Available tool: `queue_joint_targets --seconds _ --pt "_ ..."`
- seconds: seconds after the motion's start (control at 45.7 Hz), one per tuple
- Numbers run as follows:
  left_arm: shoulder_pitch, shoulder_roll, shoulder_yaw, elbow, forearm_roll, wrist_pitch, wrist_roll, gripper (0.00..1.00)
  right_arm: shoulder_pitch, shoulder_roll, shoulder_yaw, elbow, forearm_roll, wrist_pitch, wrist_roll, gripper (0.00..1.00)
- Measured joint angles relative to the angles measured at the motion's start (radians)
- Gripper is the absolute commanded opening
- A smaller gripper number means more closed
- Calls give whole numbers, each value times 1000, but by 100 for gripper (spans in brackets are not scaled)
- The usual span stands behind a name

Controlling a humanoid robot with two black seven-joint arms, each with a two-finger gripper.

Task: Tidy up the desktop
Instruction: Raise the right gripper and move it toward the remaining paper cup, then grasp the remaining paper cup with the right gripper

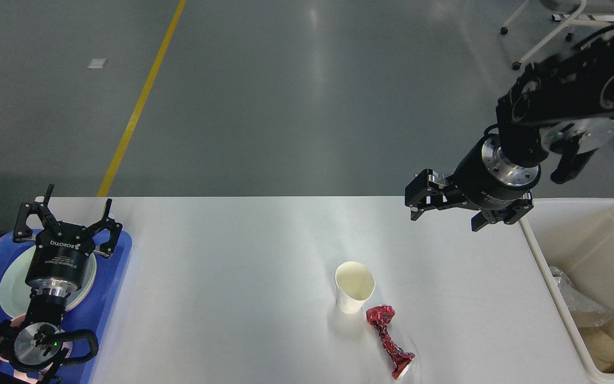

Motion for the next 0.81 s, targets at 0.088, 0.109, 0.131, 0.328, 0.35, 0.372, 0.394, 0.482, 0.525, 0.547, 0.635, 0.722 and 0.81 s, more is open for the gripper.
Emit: queue_joint_targets --seconds 0.088,0.109,0.131,0.328,0.35,0.372,0.394,0.482,0.525,0.547,0.635,0.722,0.81 --pt "0 0 0 0 0 0 0 96 -93 29 8 -33 41 -71 0 100" --pt "0 0 0 0 0 0 0 96 -117 37 12 -45 50 -84 0 100" --pt "0 0 0 0 0 0 0 96 -136 43 15 -53 54 -91 0 100" --pt "0 0 0 0 0 0 0 96 -299 112 83 -147 65 -111 0 100" --pt "0 0 0 0 0 0 0 96 -315 120 91 -159 65 -111 0 100" --pt "0 0 0 0 0 0 0 96 -332 127 98 -172 65 -111 0 100" --pt "0 0 0 0 0 0 0 96 -352 136 106 -189 65 -111 0 100" --pt "0 0 0 0 0 0 0 96 -424 165 127 -252 66 -113 0 100" --pt "0 0 0 0 0 0 0 96 -459 176 135 -284 66 -114 0 100" --pt "0 0 0 0 0 0 0 96 -479 182 140 -303 67 -114 0 100" --pt "0 0 0 0 0 0 0 96 -536 197 152 -354 69 -114 0 100" --pt "0 0 0 0 0 0 0 96 -579 216 161 -389 69 -125 0 100" --pt "0 0 0 0 0 0 0 96 -613 229 164 -409 69 -155 0 100"
